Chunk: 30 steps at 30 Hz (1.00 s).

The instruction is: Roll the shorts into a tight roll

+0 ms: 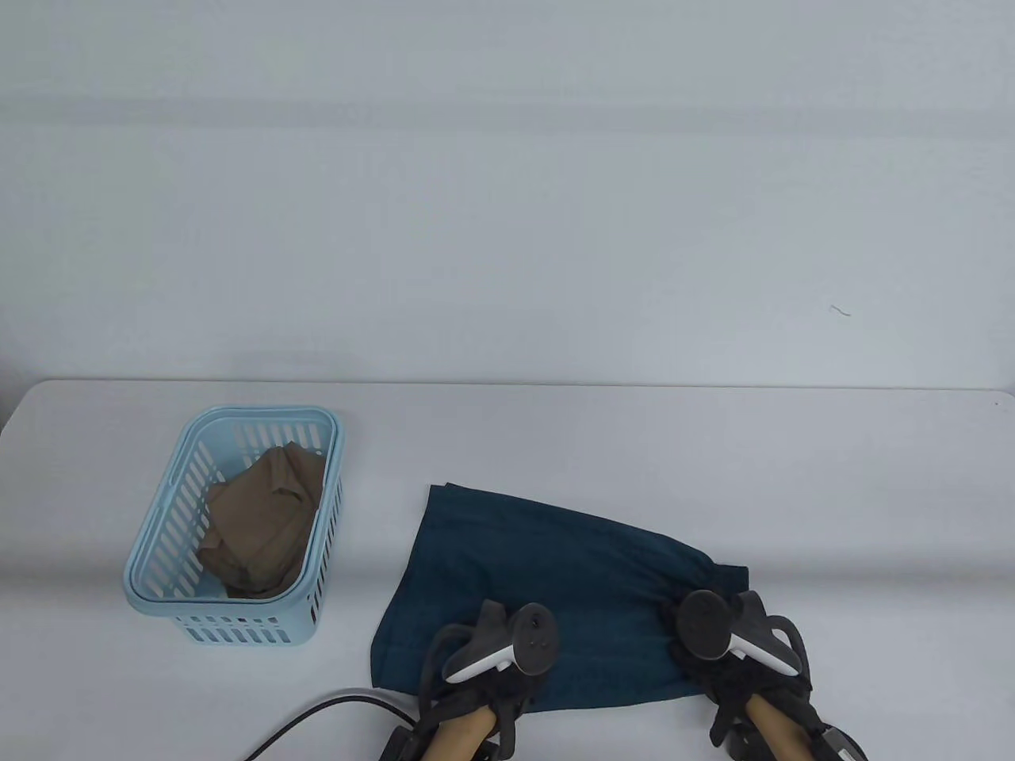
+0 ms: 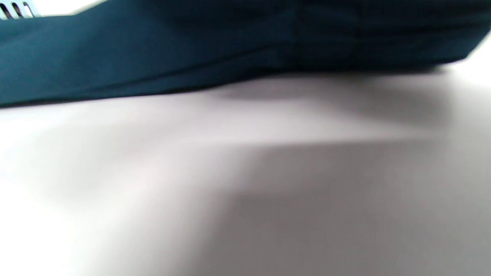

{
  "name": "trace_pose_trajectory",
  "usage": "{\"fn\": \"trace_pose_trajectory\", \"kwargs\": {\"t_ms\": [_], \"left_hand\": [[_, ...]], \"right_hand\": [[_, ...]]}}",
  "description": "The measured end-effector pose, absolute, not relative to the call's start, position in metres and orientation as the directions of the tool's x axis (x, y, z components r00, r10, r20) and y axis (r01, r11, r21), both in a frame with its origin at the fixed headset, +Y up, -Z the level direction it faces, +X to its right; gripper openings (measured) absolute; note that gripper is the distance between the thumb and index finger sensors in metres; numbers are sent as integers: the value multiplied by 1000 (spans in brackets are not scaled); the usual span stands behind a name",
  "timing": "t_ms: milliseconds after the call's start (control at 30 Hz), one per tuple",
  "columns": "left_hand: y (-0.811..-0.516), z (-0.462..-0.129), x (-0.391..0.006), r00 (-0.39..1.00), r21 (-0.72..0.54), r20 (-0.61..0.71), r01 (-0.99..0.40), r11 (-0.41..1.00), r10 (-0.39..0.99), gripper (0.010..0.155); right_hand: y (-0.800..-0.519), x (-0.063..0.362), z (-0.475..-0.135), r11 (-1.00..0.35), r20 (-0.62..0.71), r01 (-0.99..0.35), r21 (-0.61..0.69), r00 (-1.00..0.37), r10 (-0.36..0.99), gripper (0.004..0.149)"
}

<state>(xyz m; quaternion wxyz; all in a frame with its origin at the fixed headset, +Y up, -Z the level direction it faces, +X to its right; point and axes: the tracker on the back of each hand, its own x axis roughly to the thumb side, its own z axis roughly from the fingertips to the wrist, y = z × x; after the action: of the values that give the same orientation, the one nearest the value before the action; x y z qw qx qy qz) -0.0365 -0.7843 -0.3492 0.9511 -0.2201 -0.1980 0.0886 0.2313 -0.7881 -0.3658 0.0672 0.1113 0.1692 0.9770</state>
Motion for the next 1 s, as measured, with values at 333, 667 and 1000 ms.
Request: {"fn": "trace_pose_trajectory", "kwargs": {"t_ms": [333, 667, 1000], "left_hand": [[-783, -348, -37, 914, -478, 332, -49, 877, 232, 63], [-777, -356, -38, 939, -494, 270, -56, 868, 214, 57], [-771, -376, -37, 966, -519, 197, -43, 854, 168, 55]], "right_hand": [[-787, 231, -367, -925, 174, -101, 367, -969, 175, 55], [-783, 227, -366, -912, 146, -89, 401, -976, 159, 55], [-776, 213, -365, -877, 128, -68, 476, -981, 146, 57]]}}
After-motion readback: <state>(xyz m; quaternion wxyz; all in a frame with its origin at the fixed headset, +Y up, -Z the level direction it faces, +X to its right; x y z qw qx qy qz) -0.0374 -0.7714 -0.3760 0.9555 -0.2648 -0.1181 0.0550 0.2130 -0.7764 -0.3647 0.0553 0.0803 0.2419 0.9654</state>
